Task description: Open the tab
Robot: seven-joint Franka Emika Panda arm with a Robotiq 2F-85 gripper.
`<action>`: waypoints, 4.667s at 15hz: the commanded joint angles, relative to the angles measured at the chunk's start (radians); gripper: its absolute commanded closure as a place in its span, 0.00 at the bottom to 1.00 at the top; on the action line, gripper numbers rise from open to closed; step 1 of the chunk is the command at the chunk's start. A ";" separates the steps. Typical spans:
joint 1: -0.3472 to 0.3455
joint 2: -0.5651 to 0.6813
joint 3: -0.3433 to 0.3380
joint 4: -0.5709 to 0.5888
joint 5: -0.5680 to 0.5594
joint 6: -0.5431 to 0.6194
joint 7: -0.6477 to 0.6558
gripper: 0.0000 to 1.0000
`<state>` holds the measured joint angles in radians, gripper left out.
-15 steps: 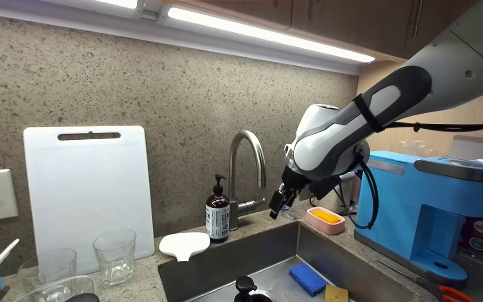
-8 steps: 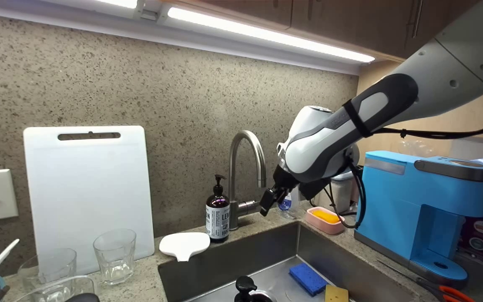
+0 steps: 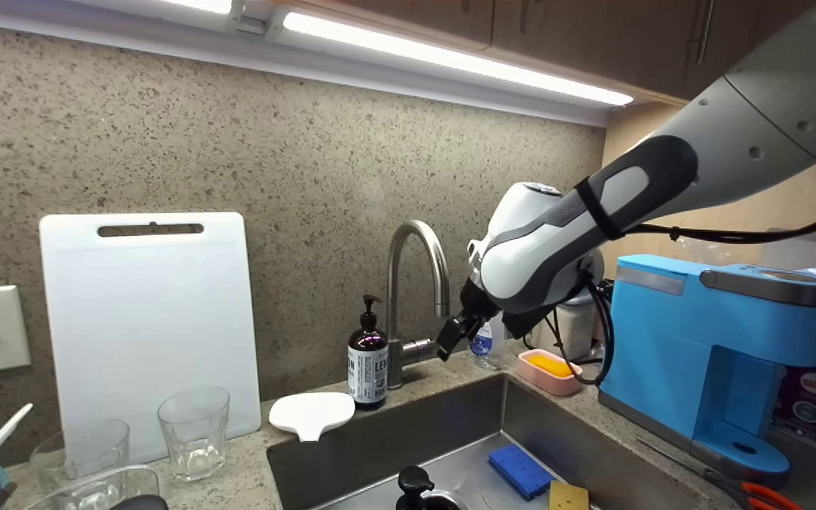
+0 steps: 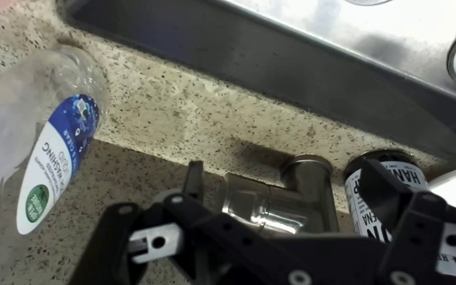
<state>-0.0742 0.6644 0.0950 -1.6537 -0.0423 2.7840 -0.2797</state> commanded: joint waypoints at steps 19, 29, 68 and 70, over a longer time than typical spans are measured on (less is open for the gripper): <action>-0.022 0.090 0.026 0.145 0.007 -0.001 0.001 0.00; -0.024 0.079 0.022 0.140 0.008 0.019 0.006 0.00; -0.006 0.120 -0.042 0.175 -0.002 -0.010 0.056 0.00; -0.006 0.128 -0.042 0.183 -0.002 -0.014 0.058 0.00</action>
<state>-0.0814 0.7932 0.0527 -1.4711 -0.0398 2.7727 -0.2277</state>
